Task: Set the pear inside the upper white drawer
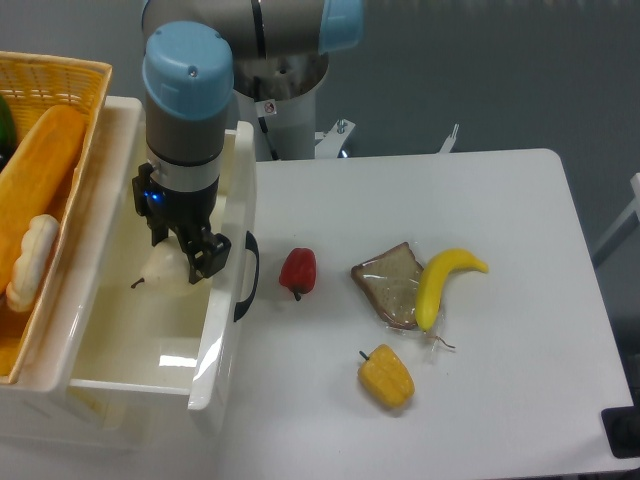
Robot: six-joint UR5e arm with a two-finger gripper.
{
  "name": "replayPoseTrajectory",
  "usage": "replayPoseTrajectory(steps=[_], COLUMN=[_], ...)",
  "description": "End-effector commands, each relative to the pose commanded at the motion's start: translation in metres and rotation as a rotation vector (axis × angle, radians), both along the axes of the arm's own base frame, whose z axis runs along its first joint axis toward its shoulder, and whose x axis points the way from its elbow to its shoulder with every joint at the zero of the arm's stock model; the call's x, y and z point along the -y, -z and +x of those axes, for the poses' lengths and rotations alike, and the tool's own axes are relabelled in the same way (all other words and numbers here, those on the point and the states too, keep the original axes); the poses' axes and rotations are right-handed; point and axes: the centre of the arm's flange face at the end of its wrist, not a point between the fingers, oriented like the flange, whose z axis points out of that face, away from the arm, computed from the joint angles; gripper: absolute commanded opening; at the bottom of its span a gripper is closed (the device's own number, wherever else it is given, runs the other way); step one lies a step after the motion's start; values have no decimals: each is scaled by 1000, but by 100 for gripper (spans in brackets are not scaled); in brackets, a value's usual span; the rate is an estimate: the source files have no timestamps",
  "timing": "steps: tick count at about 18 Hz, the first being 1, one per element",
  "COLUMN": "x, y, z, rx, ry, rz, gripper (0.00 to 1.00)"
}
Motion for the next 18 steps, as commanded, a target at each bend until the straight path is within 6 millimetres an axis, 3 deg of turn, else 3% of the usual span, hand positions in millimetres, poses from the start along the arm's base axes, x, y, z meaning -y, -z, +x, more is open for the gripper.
replayPoseTrajectory(steps=[2,6,7,11,15,18], x=[-1,-2,-1,1,9,22], y=[3,0,-2,-9,-33,-53], z=[0,1,1,3,4,-10], rx=[2,-1,-3,-9,-39,-69], ry=[2,3,5,2,-16,-49], rz=[-3,1,4,14,60,99], gripper=[58,96,100,100,100,100])
